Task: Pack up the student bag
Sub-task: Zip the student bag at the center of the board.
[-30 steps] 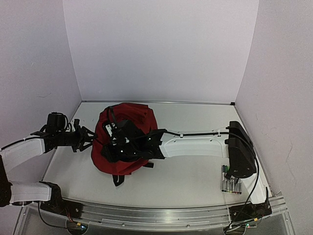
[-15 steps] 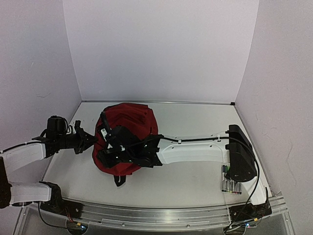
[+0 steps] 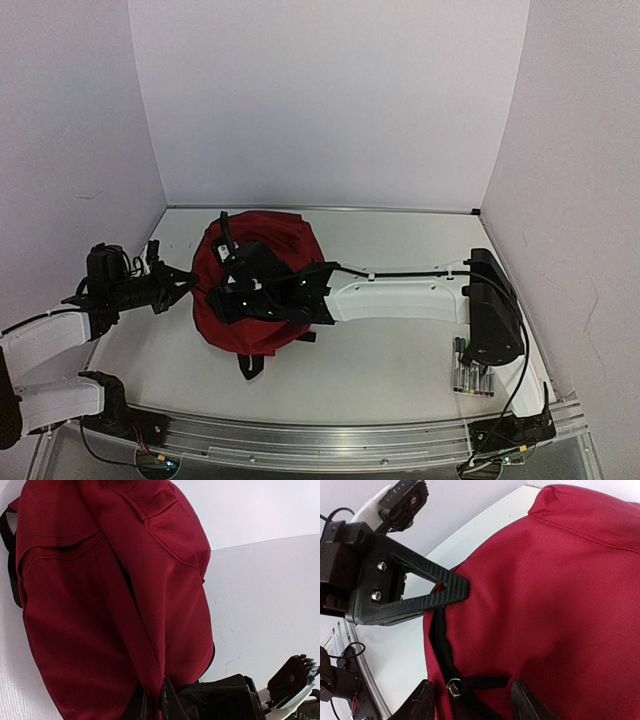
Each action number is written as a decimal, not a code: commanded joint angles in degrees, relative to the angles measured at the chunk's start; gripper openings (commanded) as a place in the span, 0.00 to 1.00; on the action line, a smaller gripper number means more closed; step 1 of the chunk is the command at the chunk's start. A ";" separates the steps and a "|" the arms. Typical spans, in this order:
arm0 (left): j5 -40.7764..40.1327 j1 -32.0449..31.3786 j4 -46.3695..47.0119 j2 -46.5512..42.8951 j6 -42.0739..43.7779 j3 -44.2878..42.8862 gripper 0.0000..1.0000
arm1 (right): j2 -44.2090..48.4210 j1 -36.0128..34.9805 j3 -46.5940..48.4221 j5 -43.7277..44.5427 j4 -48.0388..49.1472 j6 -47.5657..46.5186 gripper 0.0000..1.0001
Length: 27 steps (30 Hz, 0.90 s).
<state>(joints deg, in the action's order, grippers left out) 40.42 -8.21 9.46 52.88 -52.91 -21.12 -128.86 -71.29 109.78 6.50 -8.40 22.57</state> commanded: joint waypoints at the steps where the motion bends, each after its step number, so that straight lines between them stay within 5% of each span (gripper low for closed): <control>1: 2.24 -0.27 8.01 -3.16 -0.14 -0.04 0.00 | 2.40 0.21 2.54 1.10 0.53 -0.20 0.49; 19: 1.66 -0.26 9.20 -1.53 0.59 -0.78 0.00 | 5.27 -0.66 -5.24 -2.16 -0.01 -6.76 0.52; 23: 1.23 -0.23 10.26 -1.04 0.13 -0.75 0.00 | 4.83 -2.13 -6.31 -1.85 -0.12 -5.74 0.39; 27: 0.65 -0.20 10.86 -0.69 0.01 -0.49 0.00 | 4.15 -3.49 -6.11 -1.70 -0.12 -4.70 0.37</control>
<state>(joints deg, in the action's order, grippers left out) 40.60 -8.47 12.70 52.28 -52.77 -20.21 -126.85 -72.62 103.96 5.08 -7.82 17.39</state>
